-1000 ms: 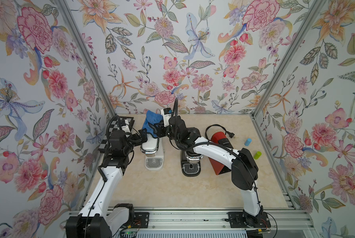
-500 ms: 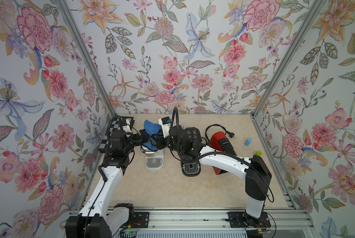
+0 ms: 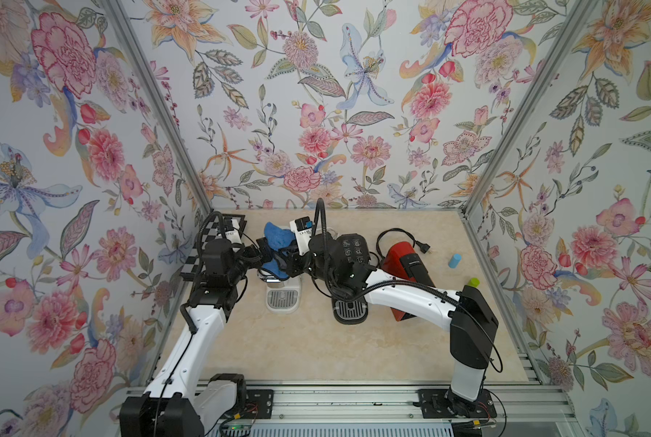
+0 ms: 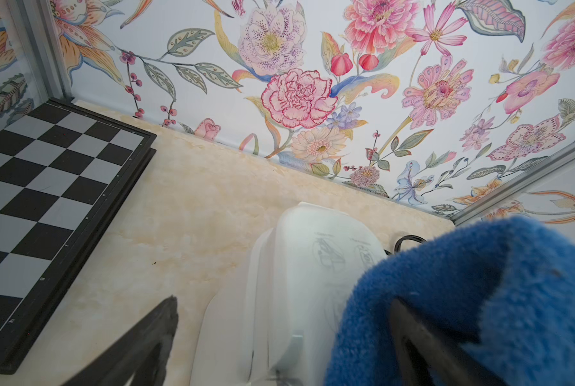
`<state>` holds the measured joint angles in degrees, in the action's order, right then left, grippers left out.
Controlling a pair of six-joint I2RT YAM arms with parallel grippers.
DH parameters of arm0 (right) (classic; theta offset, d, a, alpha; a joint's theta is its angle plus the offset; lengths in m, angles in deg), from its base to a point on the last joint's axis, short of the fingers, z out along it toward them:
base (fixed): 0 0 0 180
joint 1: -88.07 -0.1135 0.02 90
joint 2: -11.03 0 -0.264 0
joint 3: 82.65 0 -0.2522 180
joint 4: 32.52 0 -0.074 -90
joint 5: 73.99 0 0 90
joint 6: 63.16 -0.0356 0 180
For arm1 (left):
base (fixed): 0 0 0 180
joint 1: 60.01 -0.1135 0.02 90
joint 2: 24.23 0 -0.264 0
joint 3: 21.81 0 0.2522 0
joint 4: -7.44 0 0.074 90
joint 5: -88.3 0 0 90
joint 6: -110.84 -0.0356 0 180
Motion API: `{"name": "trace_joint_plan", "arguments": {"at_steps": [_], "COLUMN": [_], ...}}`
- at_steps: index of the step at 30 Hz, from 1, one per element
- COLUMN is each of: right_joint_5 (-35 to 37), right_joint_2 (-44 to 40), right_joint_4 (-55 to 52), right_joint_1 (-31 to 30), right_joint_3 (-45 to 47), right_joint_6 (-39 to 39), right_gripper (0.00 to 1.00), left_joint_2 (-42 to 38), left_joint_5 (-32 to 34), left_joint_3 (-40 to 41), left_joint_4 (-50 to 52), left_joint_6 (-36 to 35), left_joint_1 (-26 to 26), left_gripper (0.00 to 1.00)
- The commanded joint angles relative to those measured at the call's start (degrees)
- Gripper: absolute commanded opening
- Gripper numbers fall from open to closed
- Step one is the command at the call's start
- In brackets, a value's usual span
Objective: Wipe the surface of a coffee machine
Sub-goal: Wipe the dirt from the surface of the coffee machine.
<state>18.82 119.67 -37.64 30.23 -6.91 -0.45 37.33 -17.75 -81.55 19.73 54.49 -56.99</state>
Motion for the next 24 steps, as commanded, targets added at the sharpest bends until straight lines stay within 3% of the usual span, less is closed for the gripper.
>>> {"name": "trace_joint_plan", "arguments": {"at_steps": [1, 13, 18, 24], "right_joint_5": [-1.40, -0.55, 1.66, 9.12], "right_joint_2": [3.92, 9.12, 2.94, -8.50], "right_joint_4": [0.27, -0.82, -0.57, -2.31], "right_joint_1": [2.94, 7.83, 6.22, 3.23], "right_joint_3": [-4.44, -11.55, -6.73, 1.77], "right_joint_6": [-0.52, -2.90, -0.22, 6.57], "right_gripper": [0.00, 0.00, 0.00, 0.00], "left_joint_2": [0.66, 0.55, 0.62, 0.64], "left_joint_5": [-0.42, 0.15, 0.33, 0.33], "left_joint_3": [0.43, 0.36, 0.24, 0.18], "left_joint_4": [-0.72, -0.59, -0.39, -0.29], "left_joint_6": [-1.30, -1.56, -1.70, -1.72], "left_joint_1": [1.27, 1.29, 1.30, 1.29], "left_gripper": [0.99, 0.99, 0.99, 0.99]}}
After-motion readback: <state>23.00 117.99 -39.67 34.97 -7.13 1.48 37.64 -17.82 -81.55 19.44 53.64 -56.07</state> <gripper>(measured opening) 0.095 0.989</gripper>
